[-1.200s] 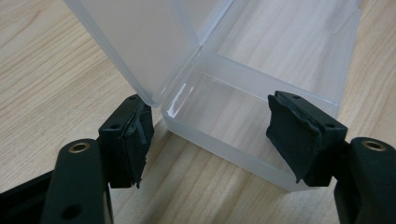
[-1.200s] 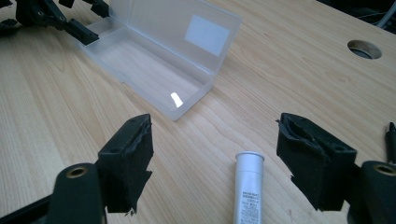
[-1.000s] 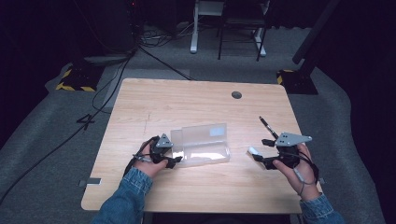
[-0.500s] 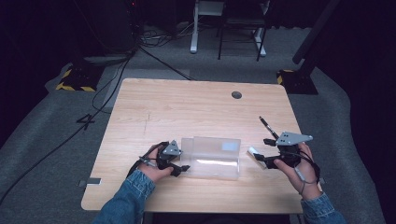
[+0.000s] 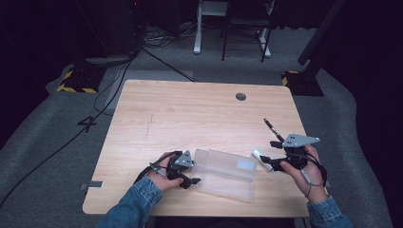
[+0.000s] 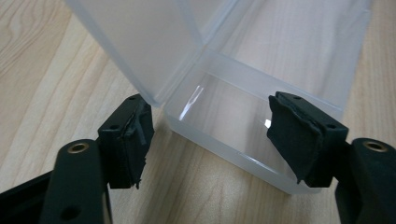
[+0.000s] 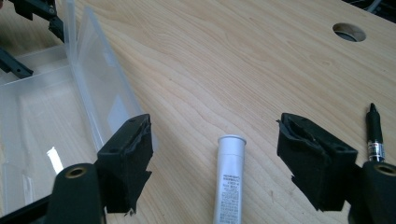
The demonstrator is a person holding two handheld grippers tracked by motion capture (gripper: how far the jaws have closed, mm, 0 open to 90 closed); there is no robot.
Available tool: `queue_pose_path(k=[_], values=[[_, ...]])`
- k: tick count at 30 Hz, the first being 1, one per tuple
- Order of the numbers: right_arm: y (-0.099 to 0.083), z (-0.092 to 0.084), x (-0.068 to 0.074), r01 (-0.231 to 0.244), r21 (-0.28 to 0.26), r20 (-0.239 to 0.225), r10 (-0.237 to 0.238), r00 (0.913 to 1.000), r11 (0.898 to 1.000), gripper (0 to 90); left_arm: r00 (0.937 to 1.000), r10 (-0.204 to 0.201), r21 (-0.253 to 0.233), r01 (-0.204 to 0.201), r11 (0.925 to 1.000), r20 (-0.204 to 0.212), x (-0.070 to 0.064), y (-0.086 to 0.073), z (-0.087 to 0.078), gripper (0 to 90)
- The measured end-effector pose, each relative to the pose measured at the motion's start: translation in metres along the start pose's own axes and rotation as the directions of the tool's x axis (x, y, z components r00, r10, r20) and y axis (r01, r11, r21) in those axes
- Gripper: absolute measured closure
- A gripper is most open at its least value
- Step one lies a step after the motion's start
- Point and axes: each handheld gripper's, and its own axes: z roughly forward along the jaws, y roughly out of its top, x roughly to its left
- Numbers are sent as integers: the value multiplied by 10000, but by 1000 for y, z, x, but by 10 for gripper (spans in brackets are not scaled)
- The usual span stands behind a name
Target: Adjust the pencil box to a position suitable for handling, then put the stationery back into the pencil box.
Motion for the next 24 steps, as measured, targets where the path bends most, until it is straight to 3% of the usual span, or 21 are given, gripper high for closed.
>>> queue_pose_path(k=[3, 8, 13, 15, 18, 21, 22, 24], values=[[0, 0, 0, -8, -5, -4, 8, 10000, 10000, 269, 9991, 21, -122, -26, 9999, -435, -3, 3, -3, 264], [0, -3, -2, -53, -91, 80, 54, 10000, 9999, 269, 9955, -493, -882, 422, 9952, -809, -1, 7, -17, 269], [0, -2, -2, -47, -63, 110, 48, 9999, 10000, 269, 9834, -1079, -1498, 858, 9850, -1461, 4, 2, -37, 274], [0, -2, -2, -21, -93, 130, 22, 9999, 10000, 269, 9743, -1444, -1771, 1134, 9776, -1731, 6, -2, -43, 276], [0, -3, -3, -60, -139, 170, 63, 9998, 9999, 269, 9503, -1976, -1776, 1571, 9715, -2407, 12, -8, -48, 276], [1, -5, -5, -103, -173, 225, 107, 9997, 9998, 268, 9107, -2457, -1394, 2102, 9677, -3322, 21, -18, -51, 274], [2, -6, -6, -105, -188, 226, 109, 9997, 9998, 268, 8997, -2493, -1300, 2164, 9676, -3583, 23, -21, -52, 272], [3, -6, -6, -134, -239, 282, 141, 9995, 9996, 267, 8843, -2736, -1236, 2447, 9617, -3783, 28, -28, -54, 271]])
